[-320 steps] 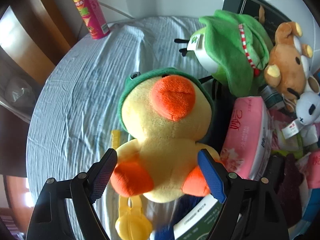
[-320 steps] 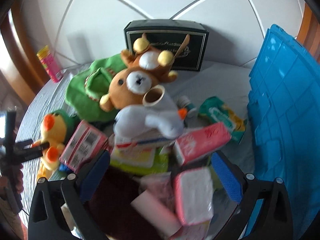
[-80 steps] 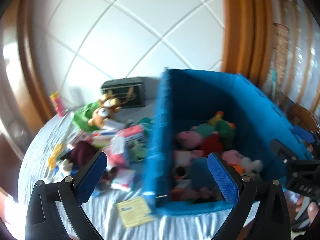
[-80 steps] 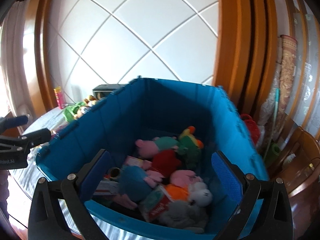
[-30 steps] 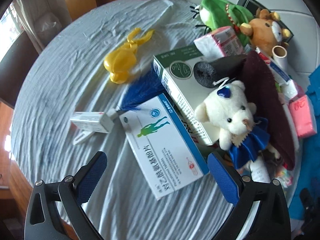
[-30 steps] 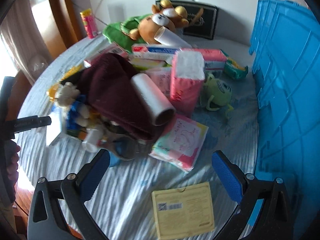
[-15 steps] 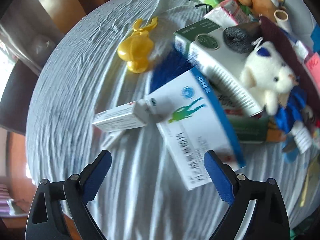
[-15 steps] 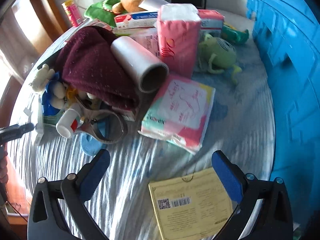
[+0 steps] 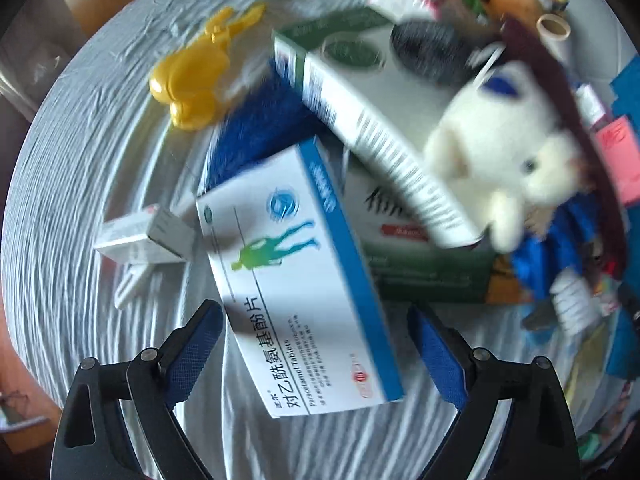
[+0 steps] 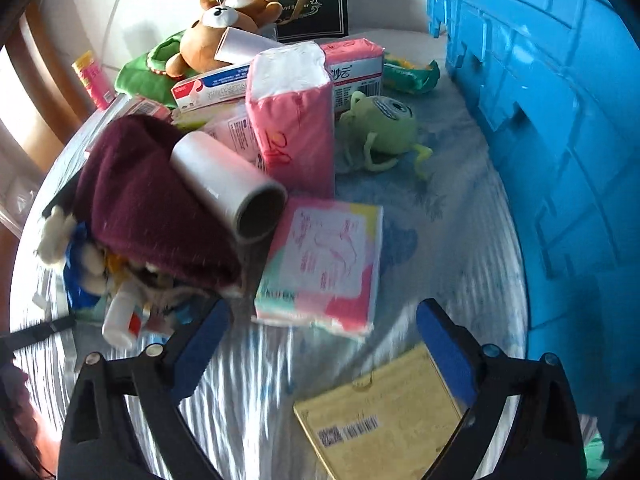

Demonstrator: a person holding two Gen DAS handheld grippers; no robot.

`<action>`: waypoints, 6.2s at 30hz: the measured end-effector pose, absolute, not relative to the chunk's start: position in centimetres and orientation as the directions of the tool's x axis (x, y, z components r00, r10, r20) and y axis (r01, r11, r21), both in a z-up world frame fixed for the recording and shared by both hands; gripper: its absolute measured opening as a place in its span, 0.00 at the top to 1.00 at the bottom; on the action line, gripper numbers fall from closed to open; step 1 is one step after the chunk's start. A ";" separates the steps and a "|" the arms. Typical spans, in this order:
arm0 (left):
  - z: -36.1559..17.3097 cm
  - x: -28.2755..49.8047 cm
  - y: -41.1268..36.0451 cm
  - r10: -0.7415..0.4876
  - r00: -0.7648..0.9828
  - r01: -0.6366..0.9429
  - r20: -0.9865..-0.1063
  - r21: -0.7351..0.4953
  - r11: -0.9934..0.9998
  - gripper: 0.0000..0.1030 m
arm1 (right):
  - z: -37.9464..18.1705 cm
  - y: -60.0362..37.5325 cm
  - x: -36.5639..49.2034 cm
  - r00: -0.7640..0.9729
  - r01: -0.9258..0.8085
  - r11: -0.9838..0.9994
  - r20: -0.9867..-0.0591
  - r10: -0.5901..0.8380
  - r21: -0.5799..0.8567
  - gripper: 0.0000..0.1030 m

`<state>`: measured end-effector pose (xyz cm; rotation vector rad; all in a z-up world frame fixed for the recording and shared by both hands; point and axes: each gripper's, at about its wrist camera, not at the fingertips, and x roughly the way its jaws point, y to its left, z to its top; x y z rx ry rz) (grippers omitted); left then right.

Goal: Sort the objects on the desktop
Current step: 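Reach the left tool to the white paracetamol box while the right tool reaches the pink Kotex pack, then grasp and lift the paracetamol box with the left tool while the right tool lifts the Kotex pack, then carry the paracetamol box and Kotex pack over the blue bin with both tools, then open both tools to drop the two packs into the blue bin, then move both tools back from the bin toward the pile on the table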

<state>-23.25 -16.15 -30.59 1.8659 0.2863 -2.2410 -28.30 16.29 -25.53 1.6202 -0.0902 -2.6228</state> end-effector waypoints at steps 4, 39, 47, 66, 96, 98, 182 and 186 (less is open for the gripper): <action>-30.9 -22.9 -16.6 -0.064 -0.187 0.266 -0.980 0.012 -0.964 0.25 | -27.6 15.8 -30.1 -0.411 0.037 -0.998 -0.909 -0.069 0.059 0.06; -23.1 -20.4 -18.6 -0.148 -0.394 0.242 -0.907 0.053 -0.969 0.29 | -23.0 14.9 -26.4 -0.466 0.093 -0.996 -0.884 -0.047 0.004 0.32; -20.0 -20.9 -21.9 -0.160 -0.496 0.235 -0.854 0.045 -0.971 0.29 | -17.8 13.2 -25.0 -0.564 0.164 -0.986 -0.821 -0.089 -0.006 0.32; -6.9 -19.4 -22.5 -0.096 -0.765 0.091 -0.637 0.041 -0.995 0.29 | -3.2 4.7 -19.6 -0.826 0.180 -0.975 -0.557 -0.079 -0.128 0.32; 3.2 -18.0 7.8 0.074 -0.858 -0.085 -0.508 -0.002 -0.996 0.29 | 8.3 29.1 -11.8 -0.943 0.025 -0.993 -0.332 0.015 -0.117 0.32; 3.7 -17.8 11.3 0.093 -0.853 -0.097 -0.513 -0.018 -0.995 0.29 | 8.6 32.6 -11.5 -0.941 0.011 -0.992 -0.336 0.033 -0.127 0.32; -0.7 -18.5 40.2 0.071 -0.731 -0.126 -0.679 0.032 -0.991 0.02 | 2.0 59.9 -13.8 -0.842 -0.030 -0.991 -0.530 0.097 -0.133 0.00; 0.2 -17.4 38.7 0.042 -0.759 -0.083 -0.650 0.032 -0.996 0.01 | 2.1 59.4 -13.4 -0.852 -0.003 -0.994 -0.519 0.062 -0.113 0.00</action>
